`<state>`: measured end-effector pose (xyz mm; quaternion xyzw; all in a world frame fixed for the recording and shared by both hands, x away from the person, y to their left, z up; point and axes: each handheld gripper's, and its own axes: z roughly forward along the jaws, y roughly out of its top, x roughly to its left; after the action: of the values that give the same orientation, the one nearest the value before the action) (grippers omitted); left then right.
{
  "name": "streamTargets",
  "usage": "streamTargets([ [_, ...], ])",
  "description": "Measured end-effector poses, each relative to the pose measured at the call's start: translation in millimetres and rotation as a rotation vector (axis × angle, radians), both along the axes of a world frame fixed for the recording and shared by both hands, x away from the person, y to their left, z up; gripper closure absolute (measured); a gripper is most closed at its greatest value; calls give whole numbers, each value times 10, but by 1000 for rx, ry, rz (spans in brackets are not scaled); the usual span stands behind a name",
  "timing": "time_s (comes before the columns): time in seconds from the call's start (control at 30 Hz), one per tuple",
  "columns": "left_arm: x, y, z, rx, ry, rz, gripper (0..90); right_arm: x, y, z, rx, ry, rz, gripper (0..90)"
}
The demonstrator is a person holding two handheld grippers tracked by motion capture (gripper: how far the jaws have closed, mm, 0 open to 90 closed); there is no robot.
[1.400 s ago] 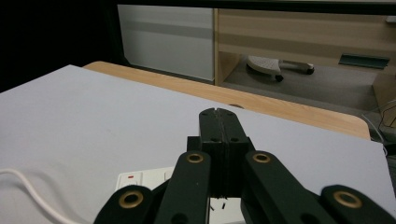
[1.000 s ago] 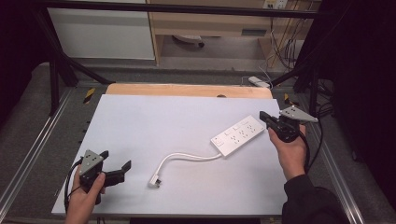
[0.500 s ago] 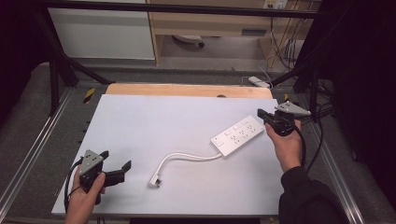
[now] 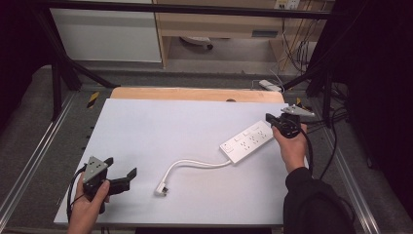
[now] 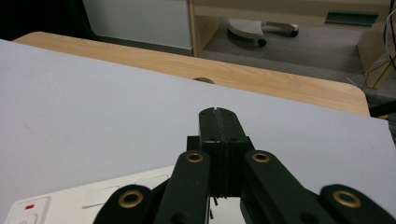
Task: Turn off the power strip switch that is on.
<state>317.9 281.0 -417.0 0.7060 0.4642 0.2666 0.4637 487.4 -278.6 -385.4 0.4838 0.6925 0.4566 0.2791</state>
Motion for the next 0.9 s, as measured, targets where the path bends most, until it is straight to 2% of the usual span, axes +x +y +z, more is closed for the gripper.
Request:
streamTargets([
  [0.37, -1, 2, 4, -4, -3, -1, 58, 122, 60, -151, -14, 41, -10, 900],
  [0.9, -1, 4, 7, -6, -4, -4, 57, 211, 125, -279, -22, 71, -12, 900],
])
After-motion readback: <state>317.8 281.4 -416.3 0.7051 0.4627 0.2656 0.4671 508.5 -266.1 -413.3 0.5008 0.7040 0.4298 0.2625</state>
